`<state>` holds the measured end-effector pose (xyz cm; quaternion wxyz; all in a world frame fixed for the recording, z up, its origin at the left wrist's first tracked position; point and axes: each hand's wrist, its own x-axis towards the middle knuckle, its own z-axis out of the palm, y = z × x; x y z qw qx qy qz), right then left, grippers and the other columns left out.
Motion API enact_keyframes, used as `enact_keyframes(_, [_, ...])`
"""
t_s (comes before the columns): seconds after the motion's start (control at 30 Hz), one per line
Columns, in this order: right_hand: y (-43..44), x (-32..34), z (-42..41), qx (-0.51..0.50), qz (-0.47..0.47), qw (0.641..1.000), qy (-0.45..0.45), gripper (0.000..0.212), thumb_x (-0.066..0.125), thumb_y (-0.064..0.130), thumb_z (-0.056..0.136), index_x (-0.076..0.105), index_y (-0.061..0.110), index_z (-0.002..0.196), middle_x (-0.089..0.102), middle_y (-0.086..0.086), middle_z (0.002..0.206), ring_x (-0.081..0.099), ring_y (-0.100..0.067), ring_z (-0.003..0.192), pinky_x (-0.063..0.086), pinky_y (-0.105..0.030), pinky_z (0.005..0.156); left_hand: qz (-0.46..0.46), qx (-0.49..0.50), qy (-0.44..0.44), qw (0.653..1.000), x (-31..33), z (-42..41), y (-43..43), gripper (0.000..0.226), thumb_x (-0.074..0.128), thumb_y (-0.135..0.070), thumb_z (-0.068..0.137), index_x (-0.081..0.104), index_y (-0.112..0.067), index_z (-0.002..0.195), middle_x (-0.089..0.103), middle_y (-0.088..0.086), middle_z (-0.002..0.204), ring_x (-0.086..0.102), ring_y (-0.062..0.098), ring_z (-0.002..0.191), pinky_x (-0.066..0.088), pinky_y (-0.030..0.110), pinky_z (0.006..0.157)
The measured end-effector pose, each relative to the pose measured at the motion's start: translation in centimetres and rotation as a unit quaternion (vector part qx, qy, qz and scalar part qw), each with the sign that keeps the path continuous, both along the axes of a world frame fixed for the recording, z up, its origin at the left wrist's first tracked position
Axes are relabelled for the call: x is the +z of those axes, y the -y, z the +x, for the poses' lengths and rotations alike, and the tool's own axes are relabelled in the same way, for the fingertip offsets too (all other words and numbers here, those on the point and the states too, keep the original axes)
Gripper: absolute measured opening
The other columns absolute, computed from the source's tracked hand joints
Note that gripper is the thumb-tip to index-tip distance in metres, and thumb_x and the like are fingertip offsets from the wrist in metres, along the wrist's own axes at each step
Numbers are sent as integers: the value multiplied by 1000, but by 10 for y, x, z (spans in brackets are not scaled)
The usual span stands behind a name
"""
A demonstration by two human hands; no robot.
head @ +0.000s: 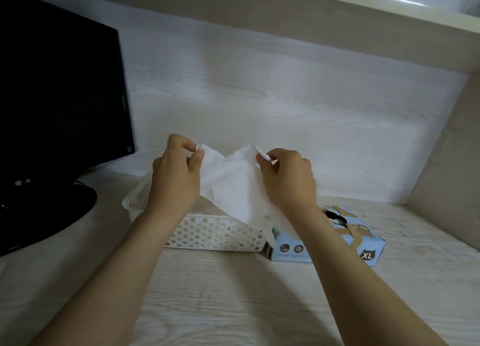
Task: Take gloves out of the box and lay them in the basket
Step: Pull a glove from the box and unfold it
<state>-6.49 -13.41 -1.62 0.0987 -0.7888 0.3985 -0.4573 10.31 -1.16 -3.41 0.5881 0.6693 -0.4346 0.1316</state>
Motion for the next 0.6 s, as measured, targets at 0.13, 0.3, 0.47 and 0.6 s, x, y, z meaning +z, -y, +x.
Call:
enact_keyframes(0.13, [13,8,20,1,19,1000,-24,32,61,52,101,76,25,94,71,0,85,65,-27,86,46,-33,65,38,-30,-55,997,0,10,-3,8,49,-11,107,46,-18,111,56,10,73,50,18,63,37,26,53])
enact_keyframes(0.3, [30,14,43,20,80,993,-86,32,68,51,96,78,21,89,73,-5,86,69,-28,83,53,-34,69,67,-15,-96,993,5,22,-5,46,38,7,96,78,-16,97,69,1,99,61,18,88,57,33,76])
enact_keyframes(0.47, [32,9,57,22,84,985,-147,27,73,41,95,73,18,109,73,-5,98,71,-27,90,60,-39,80,96,32,-73,992,1,36,2,27,61,-21,94,64,-8,70,64,9,74,63,27,80,51,34,74])
enact_keyframes(0.6, [27,10,60,12,-15,978,-209,44,73,14,90,65,28,131,70,-3,117,62,-31,115,51,-43,100,202,88,0,975,-5,35,0,34,68,-4,86,74,-22,114,62,7,129,56,30,119,45,33,90])
